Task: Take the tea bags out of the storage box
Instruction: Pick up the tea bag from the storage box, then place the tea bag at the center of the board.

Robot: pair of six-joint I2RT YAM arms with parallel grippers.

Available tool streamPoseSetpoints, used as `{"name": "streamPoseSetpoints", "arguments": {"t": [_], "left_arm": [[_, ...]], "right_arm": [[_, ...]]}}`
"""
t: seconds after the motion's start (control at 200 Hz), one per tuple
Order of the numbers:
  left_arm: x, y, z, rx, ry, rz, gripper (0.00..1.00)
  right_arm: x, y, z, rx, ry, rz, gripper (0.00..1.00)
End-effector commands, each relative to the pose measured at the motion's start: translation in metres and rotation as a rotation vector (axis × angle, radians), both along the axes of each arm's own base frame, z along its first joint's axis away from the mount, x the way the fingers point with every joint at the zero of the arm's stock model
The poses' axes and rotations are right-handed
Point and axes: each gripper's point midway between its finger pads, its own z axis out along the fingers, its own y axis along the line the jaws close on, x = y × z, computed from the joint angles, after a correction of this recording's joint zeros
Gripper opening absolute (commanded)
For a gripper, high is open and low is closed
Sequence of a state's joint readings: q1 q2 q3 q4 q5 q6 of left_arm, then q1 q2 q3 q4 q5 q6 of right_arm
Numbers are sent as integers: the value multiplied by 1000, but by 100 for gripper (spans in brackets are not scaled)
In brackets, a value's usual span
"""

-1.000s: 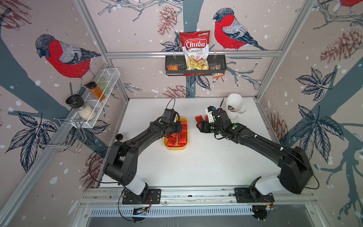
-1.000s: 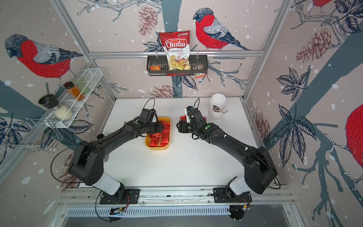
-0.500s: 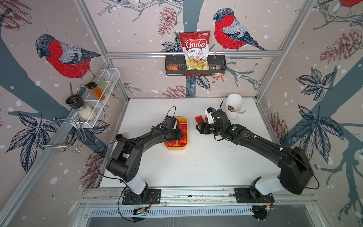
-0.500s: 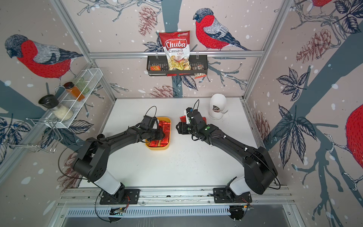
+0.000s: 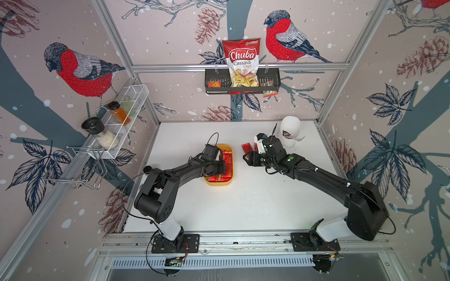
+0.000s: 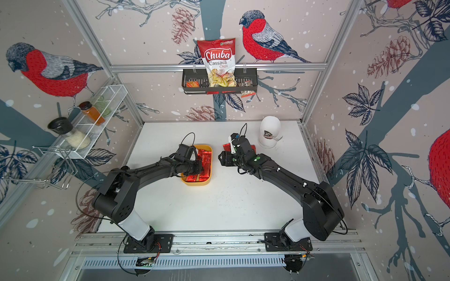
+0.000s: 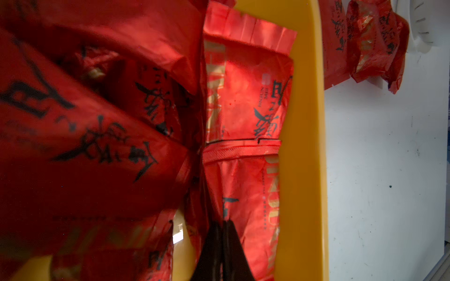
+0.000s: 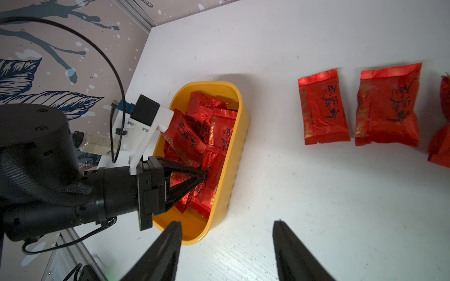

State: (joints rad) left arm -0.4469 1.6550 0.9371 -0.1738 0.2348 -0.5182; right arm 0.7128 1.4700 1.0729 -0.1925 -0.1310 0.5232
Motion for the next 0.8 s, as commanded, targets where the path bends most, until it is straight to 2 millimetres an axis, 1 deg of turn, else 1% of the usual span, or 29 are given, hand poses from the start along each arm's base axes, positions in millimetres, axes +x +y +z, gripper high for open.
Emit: {"name": "streamPoseSetpoints", "arguments": {"t": [0.0,0.125,0.21,0.26,0.27,0.285,0.355,0.42,0.49,0.515,0.53,0.595,0.66,0.795], "left_arm": [[1,6,9,7,-14,17,0],[3,11,28,8,-42,25,0],[4,11,45,4,-65,25,0],[1,12,50,4,-63,24,0],[5,10,60,-6,-83,24,0],[7,9,66,-13,-95,25,0],[9,6,84,-44,-119,25,0],[10,-3,99,-84,-136,17,0],[11,-20,110,-116,-152,-4,0],[12,-27,113,-122,-155,-14,0],[12,-31,115,-125,-158,-20,0],[15,-54,117,-141,-161,-51,0],[20,-76,114,-156,-152,-79,0],[35,-119,96,-183,-127,-113,0]], "right_arm": [[3,-1,7,10,-26,-10,64],[4,-5,13,14,-35,-18,65],[5,-12,19,15,-48,-29,64],[6,-17,24,16,-56,-39,64],[6,-18,26,18,-58,-41,64],[6,-20,27,19,-61,-45,64],[7,-31,38,25,-80,-64,64],[8,-44,49,36,-101,-87,64],[9,-60,61,50,-125,-117,64],[11,-66,61,49,-126,-130,64],[8,-70,69,61,-142,-137,64],[8,-86,77,73,-167,-170,65],[8,-101,82,76,-179,-199,65],[1,-123,84,64,-179,-230,65]]}}
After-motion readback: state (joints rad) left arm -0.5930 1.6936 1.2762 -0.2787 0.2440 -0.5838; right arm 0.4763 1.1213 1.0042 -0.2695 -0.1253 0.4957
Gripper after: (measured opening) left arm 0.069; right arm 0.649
